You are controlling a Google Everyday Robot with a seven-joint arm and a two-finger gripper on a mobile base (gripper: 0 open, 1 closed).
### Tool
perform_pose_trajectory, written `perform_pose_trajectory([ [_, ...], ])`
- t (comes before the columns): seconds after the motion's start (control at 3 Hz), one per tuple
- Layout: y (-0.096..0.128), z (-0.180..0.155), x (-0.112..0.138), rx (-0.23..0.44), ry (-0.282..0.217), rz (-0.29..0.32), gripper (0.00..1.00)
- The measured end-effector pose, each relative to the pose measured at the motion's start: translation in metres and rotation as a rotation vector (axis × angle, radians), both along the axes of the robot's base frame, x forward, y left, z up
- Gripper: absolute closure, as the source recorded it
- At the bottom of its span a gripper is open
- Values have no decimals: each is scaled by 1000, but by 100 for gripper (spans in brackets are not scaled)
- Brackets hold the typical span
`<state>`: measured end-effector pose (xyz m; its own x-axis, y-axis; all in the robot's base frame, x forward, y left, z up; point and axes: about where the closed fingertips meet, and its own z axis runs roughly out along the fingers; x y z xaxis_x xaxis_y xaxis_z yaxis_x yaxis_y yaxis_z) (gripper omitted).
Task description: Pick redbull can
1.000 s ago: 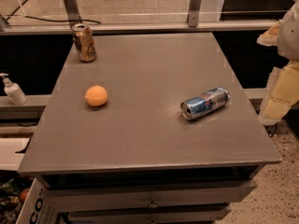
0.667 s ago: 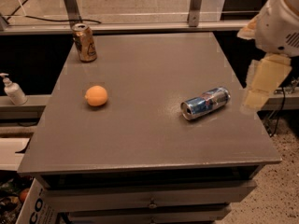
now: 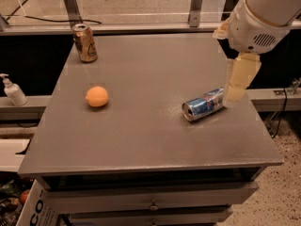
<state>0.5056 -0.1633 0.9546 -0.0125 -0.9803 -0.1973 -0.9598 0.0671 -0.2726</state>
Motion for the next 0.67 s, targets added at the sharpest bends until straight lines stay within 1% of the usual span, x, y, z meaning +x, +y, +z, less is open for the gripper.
perform_pose_trajectory([
  [0.67,-20,-30,8,-18,13,64,0],
])
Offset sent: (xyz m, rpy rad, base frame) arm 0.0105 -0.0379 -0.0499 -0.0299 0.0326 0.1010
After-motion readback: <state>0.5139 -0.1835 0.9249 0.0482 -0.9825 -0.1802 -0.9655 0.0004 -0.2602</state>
